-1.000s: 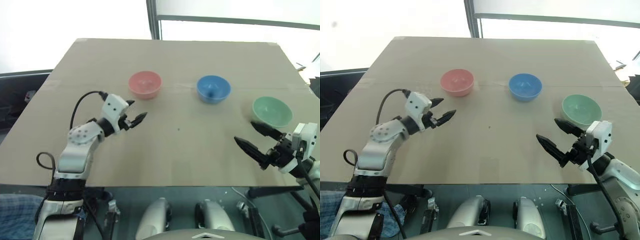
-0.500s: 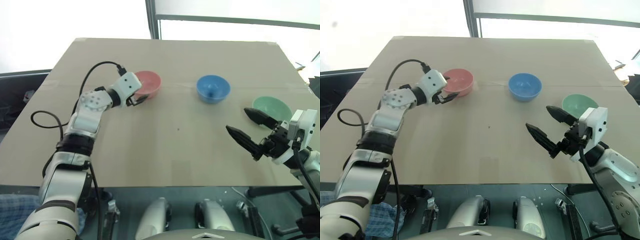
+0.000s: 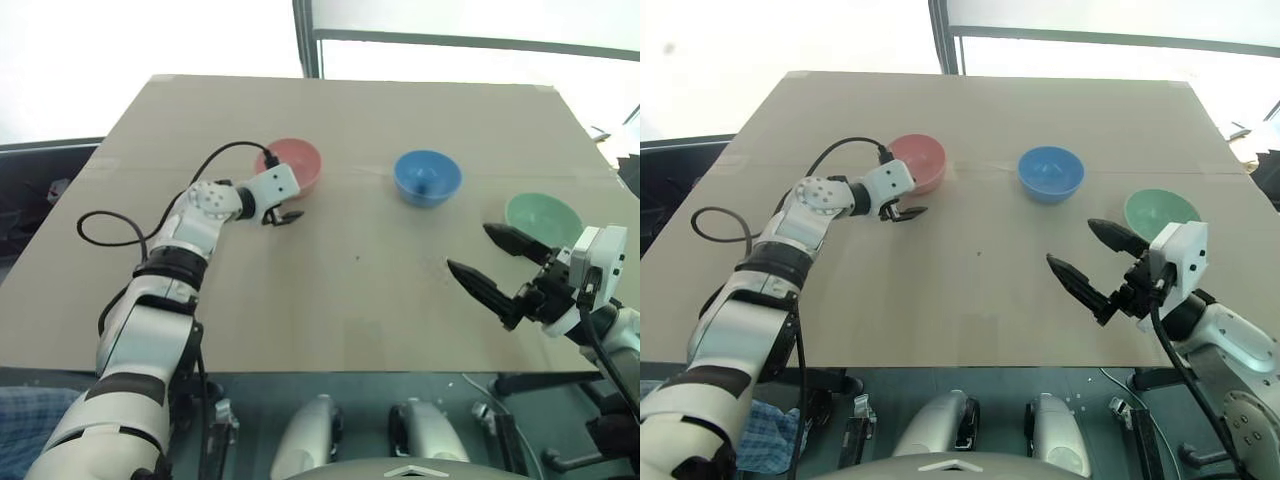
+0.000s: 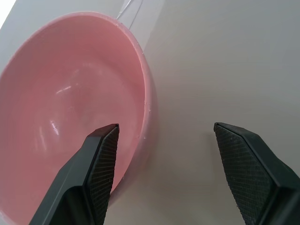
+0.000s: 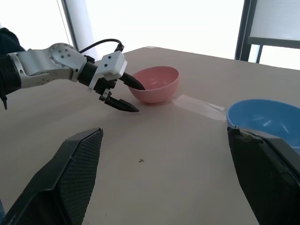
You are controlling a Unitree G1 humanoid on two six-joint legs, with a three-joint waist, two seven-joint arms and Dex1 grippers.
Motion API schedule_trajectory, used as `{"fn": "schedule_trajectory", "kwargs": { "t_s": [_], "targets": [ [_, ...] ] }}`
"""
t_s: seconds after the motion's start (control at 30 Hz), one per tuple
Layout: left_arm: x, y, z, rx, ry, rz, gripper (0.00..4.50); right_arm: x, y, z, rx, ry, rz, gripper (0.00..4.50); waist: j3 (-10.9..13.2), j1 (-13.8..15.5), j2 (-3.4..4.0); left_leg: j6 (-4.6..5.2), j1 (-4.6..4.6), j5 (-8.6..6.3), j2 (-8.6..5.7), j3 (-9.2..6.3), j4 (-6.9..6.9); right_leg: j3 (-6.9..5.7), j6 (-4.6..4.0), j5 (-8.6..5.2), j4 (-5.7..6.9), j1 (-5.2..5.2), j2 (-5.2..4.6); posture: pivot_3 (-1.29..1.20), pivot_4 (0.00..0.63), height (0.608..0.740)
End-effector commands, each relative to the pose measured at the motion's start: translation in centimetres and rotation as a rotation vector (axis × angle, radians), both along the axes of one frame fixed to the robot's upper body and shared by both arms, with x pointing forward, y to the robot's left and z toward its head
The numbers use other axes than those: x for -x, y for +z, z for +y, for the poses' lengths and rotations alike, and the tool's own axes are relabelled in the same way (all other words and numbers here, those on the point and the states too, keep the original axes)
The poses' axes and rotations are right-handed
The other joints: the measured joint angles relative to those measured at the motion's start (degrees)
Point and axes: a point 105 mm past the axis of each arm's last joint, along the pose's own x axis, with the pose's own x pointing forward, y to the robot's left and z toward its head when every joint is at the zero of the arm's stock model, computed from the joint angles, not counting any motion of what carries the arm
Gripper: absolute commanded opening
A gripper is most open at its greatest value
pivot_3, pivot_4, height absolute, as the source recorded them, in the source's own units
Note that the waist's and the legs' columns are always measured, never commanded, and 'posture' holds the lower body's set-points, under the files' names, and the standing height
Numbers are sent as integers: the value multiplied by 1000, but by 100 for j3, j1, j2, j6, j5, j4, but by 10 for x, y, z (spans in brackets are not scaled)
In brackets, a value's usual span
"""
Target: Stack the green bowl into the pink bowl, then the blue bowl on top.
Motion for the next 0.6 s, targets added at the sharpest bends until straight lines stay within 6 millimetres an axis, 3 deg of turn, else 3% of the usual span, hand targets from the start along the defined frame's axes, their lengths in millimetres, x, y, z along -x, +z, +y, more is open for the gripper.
{"fn": "schedule_trajectory", "kwargs": {
  "t_s": [0.03, 0.2, 0.37, 0.47, 0.6],
  "targets": [
    [-6, 9, -2, -31, -12, -30, 3406, 7, 4, 2, 55, 17, -55, 4500, 1, -1, -2, 0, 0, 0, 0, 0, 1, 0, 0, 0, 1, 0, 1, 0, 150, 740],
    [-9, 12, -7, -17, -18, -31, 3406, 8, -1, -2, 79, 9, -53, 4500, 8, -1, -15, 1, 0, 0, 1, 1, 4, -1, 1, 0, 4, 0, 5, 0, 150, 740],
    [-11, 17, -10, -15, -31, -42, 1474, 8, -3, -4, 77, 2, -57, 4500, 8, -2, -17, 0, 1, 0, 1, 1, 6, 0, 1, 0, 7, 0, 5, 0, 150, 740],
    [-12, 18, -10, -23, -32, -49, 77, 7, -3, -4, 73, 0, -60, 4500, 9, -1, -18, 0, 1, 0, 2, 1, 6, 1, 1, 0, 8, 0, 5, 0, 150, 740],
    [-12, 25, -12, -51, -51, -71, 77, 6, -5, -5, 71, 0, -61, 4500, 9, 0, -20, 0, 2, 0, 2, 1, 8, 0, 1, 0, 10, 2, 5, 0, 150, 740]
  ]
}}
